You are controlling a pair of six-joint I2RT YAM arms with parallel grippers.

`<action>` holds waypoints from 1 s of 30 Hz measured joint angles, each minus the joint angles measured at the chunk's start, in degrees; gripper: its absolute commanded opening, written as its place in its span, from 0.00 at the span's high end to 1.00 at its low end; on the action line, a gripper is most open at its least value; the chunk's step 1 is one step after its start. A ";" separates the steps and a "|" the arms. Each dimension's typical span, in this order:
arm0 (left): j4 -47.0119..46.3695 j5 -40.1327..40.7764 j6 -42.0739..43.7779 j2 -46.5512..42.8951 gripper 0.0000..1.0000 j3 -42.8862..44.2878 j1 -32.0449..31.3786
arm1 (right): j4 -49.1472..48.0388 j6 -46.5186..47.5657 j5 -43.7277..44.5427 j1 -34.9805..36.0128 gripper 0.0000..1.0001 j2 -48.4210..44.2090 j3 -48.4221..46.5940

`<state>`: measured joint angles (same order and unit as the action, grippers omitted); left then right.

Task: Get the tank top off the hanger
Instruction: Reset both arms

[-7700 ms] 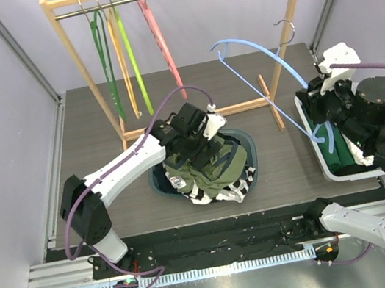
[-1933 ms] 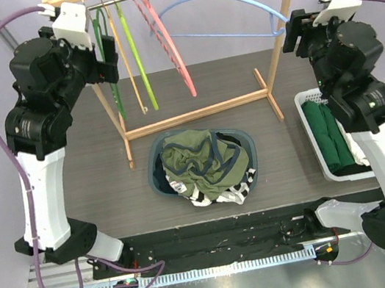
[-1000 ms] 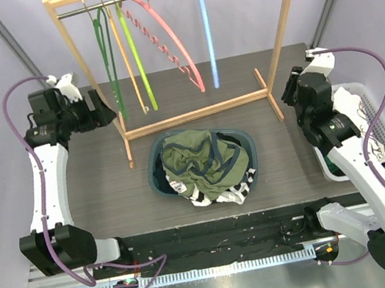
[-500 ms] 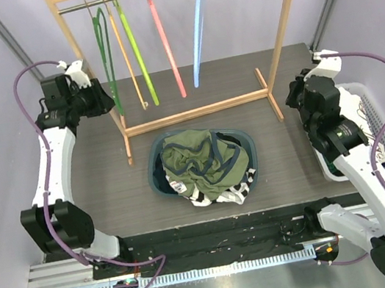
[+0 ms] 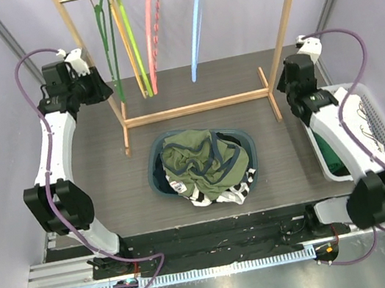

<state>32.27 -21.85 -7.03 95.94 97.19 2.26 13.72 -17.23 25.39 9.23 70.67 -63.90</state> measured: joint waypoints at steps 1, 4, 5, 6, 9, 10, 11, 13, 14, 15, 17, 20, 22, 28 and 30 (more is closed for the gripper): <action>-0.09 0.13 -0.02 0.59 0.63 0.59 0.00 | -0.50 -0.59 -0.92 -1.49 0.99 2.71 -1.01; -0.37 0.37 -0.09 2.43 0.63 2.51 0.00 | -1.55 -2.56 -4.66 -5.90 0.99 10.56 -4.37; -0.55 0.39 -0.11 2.93 0.63 2.99 0.00 | -1.70 -3.06 -6.25 -6.97 0.99 12.81 -5.70; -0.87 0.39 -0.17 3.32 0.63 3.23 0.00 | -1.84 -3.43 -7.58 -7.82 0.99 14.38 -6.78; -1.90 0.46 -0.33 3.89 0.63 3.30 0.00 | -1.99 -4.48 -12.39 -10.60 0.99 19.61 -11.76; -2.08 0.46 -0.35 4.00 0.64 3.30 0.00 | -2.16 -4.81 -13.94 -11.21 0.99 21.00 -13.33; -2.27 0.55 -0.37 4.13 0.64 3.30 0.00 | -2.36 -5.14 -15.26 -11.63 0.99 22.27 -14.80; -2.78 0.83 -0.50 4.46 0.64 3.30 0.00 | -3.10 -5.57 -18.08 -12.09 0.99 24.52 -17.22; -2.93 0.85 -0.57 4.61 0.64 3.30 0.00 | -3.34 -5.66 -19.41 -12.17 0.99 25.66 -18.38; -2.99 0.87 -0.61 4.68 0.64 3.30 0.00 | -3.56 -5.75 -20.85 -12.22 0.99 26.82 -19.39; -3.10 0.94 -0.98 4.79 0.64 3.30 0.00 | -3.48 -5.90 -23.50 -12.26 0.99 29.18 -21.44; -3.32 1.07 -1.49 4.83 0.64 3.30 0.00 | -3.54 -5.97 -26.16 -12.24 0.99 32.09 -23.52; -3.37 1.18 -1.62 4.83 0.64 3.30 0.00 | -3.41 -5.95 -27.39 -12.24 0.99 33.57 -24.35; -3.56 1.33 -2.08 4.96 0.60 3.45 0.00 | -3.41 -5.99 -29.42 -12.24 0.99 34.82 -24.94; -3.63 1.60 -2.21 5.14 0.47 3.87 0.00 | -3.56 -6.49 -30.12 -12.24 0.99 34.42 -24.70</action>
<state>28.64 -20.25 -9.23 101.08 101.06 2.26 10.15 -23.73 -4.73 -3.01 105.10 -88.60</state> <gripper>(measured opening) 0.376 0.029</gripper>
